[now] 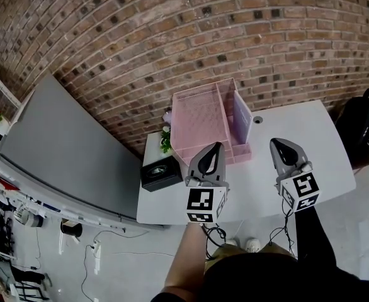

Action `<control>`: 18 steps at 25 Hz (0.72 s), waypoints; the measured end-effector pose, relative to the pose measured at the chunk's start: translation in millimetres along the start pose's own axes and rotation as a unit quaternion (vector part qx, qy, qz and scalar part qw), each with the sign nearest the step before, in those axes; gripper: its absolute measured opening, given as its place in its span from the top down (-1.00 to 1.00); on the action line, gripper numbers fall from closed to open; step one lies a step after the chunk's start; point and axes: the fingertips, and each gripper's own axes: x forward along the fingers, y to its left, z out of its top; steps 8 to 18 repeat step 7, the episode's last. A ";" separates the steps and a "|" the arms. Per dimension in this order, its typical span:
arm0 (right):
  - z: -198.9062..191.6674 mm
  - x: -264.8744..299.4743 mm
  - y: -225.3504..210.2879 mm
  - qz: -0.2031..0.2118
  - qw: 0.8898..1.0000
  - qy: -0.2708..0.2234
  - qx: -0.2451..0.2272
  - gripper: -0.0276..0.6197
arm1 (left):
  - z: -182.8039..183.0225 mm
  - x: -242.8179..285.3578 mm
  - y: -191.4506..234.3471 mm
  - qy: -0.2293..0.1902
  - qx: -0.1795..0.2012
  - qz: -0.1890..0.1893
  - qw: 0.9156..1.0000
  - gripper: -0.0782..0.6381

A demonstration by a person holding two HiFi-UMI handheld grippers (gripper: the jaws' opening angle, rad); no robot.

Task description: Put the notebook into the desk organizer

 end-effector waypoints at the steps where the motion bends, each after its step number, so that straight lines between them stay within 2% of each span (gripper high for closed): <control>1: 0.2 -0.3 -1.6 -0.002 1.000 -0.001 0.002 0.91 | 0.2 0.7 -1.0 0.001 0.005 0.000 1.000 0.76; 7: 0.6 -4.2 -11.4 -0.008 1.000 -0.004 0.006 0.91 | 1.0 5.3 -8.3 -0.001 -0.008 -0.006 1.000 0.76; 18: 0.6 -4.2 -11.4 -0.008 1.000 -0.004 0.006 0.91 | 1.0 5.3 -8.3 -0.001 -0.008 -0.006 1.000 0.76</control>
